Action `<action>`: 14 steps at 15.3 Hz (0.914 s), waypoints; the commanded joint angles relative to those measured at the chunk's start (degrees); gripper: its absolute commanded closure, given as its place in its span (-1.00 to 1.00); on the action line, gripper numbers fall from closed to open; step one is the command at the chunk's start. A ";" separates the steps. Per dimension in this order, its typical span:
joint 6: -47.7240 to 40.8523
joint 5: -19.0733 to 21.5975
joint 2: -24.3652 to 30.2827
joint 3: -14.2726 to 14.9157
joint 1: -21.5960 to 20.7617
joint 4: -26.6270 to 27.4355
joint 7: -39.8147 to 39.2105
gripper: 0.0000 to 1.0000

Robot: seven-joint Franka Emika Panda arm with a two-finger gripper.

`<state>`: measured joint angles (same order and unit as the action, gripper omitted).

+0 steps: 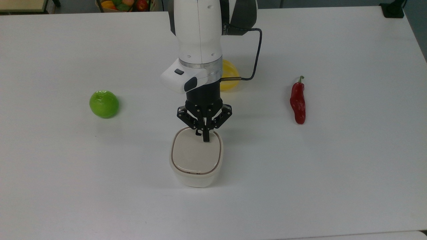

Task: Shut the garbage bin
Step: 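Press the gripper on the closed lid to seat it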

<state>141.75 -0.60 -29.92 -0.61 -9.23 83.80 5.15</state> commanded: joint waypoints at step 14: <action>-1.30 -0.54 -0.05 0.78 -0.17 3.12 -0.05 1.00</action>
<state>141.76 -0.60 -30.08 -0.48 -9.09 84.17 5.15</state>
